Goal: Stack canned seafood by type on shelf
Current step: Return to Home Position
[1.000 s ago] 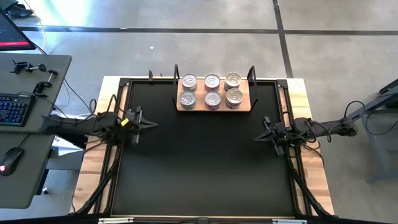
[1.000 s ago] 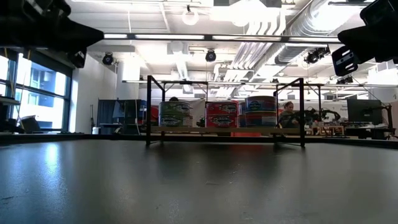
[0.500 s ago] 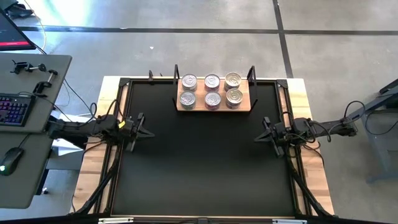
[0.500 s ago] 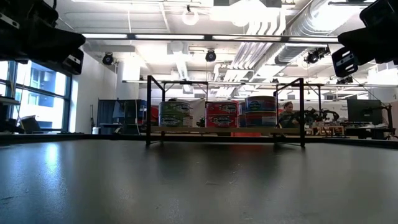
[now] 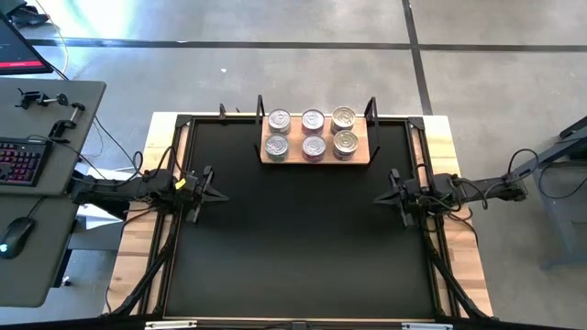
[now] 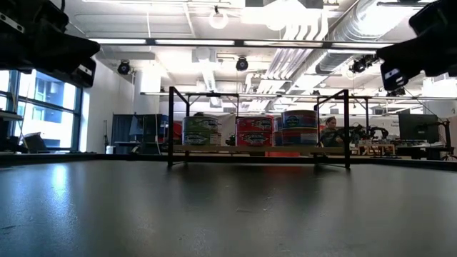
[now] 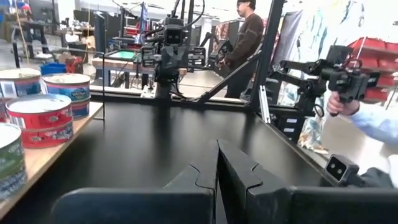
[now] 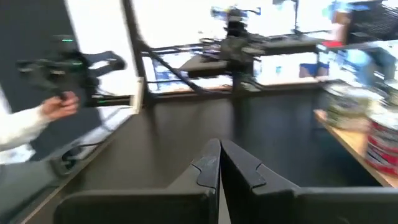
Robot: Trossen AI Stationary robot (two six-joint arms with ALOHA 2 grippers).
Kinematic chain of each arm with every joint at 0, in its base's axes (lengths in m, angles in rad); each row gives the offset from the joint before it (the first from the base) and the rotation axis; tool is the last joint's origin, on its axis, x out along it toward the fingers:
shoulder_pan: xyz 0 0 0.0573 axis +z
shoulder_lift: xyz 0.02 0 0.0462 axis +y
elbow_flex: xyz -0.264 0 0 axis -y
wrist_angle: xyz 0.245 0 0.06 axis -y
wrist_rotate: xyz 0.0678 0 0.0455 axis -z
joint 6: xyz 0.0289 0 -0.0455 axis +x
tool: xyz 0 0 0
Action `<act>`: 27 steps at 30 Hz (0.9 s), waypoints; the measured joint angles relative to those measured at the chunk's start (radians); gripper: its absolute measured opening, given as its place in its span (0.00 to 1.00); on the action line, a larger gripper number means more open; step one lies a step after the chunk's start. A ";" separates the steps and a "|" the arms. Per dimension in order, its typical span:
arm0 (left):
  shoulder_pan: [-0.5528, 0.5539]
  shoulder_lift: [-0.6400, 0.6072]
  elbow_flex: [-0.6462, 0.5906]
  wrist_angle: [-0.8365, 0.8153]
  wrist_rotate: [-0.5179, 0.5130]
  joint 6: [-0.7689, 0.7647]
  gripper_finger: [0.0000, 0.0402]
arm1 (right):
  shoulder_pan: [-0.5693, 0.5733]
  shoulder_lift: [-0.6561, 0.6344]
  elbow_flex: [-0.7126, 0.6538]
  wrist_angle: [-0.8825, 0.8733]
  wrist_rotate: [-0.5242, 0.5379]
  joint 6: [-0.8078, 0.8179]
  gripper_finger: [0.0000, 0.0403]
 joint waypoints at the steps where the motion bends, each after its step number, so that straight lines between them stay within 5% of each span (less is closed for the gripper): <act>1: 0.000 0.000 0.000 0.000 0.000 0.017 0.00 | -0.003 0.000 -0.001 -0.004 0.021 0.016 0.01; 27: 0.000 0.000 0.000 -0.002 -0.005 0.129 0.00 | -0.014 0.013 -0.048 0.087 0.025 -0.108 0.01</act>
